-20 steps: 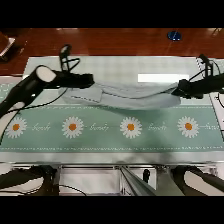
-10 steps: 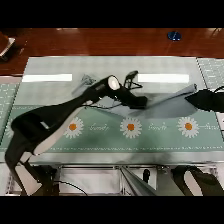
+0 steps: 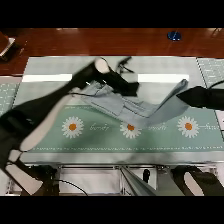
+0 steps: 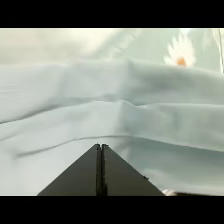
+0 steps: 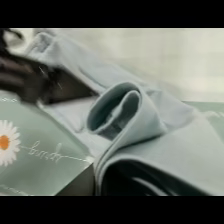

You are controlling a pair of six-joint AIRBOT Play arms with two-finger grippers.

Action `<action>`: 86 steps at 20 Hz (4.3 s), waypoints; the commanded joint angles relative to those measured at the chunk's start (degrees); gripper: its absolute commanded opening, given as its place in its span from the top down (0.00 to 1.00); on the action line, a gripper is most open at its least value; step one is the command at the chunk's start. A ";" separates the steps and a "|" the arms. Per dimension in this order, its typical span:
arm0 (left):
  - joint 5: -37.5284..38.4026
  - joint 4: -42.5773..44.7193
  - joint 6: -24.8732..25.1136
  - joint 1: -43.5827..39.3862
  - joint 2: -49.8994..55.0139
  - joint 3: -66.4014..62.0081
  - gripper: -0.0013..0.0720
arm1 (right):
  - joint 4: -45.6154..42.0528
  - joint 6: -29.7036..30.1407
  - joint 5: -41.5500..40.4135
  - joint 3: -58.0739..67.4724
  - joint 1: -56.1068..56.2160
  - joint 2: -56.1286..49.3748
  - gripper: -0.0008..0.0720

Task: Fold the shirts.

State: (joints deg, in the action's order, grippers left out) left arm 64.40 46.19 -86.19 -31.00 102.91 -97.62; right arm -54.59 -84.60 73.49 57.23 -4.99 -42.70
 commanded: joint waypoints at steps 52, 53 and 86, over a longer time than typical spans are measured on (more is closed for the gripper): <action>-12.81 12.00 -0.04 29.07 -64.85 60.39 0.95 | 22.91 -3.02 -40.24 -27.12 17.07 -26.34 0.42; -12.74 12.00 -0.04 29.07 -64.85 60.39 0.95 | 26.29 1.05 -38.36 -25.00 17.07 -29.57 0.42; -12.79 9.18 0.59 29.05 -60.72 60.37 0.95 | -8.20 -9.31 12.41 51.36 1.64 -31.19 0.96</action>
State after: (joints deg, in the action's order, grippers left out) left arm 51.64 55.42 -85.71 -1.93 42.15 -37.26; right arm -57.84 -90.52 79.29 105.30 3.49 -76.09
